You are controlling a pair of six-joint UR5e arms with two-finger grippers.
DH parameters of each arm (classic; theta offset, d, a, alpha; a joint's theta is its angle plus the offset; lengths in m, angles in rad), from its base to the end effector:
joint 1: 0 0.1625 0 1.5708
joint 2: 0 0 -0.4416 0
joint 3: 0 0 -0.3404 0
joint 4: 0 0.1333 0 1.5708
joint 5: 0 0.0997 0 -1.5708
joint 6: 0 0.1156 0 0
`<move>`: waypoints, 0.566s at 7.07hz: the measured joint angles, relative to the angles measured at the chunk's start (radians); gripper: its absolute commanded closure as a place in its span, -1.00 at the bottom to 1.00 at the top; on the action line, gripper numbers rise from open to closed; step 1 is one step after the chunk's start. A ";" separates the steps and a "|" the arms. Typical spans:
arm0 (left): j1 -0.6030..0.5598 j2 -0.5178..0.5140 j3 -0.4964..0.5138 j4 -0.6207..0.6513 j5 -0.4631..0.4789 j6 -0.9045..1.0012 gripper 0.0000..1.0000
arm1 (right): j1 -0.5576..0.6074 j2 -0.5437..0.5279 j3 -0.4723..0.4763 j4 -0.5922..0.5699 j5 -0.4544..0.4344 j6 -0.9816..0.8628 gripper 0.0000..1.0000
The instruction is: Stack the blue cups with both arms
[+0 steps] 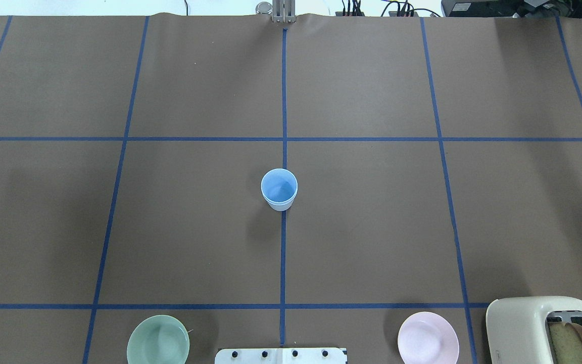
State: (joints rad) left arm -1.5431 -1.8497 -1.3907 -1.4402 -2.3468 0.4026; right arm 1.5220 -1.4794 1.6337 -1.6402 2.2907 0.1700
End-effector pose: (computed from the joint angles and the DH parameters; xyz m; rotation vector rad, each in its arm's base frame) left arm -0.0369 -0.5586 0.6391 0.1157 0.7733 0.3960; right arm 0.0334 -0.4856 0.6281 0.0022 -0.7242 0.0853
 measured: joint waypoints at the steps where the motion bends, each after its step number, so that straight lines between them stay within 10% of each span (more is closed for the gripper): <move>1: -0.008 0.028 0.003 -0.001 -0.001 0.014 -0.97 | 0.005 -0.016 0.015 0.000 0.002 -0.004 -1.00; 4: -0.012 0.111 -0.049 -0.003 -0.005 -0.010 -0.97 | 0.007 -0.048 0.060 -0.003 0.002 -0.004 -1.00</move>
State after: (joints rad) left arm -1.5553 -1.7389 -1.4402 -1.4435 -2.3523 0.3924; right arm 1.5286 -1.5275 1.6937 -1.6436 2.2929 0.1655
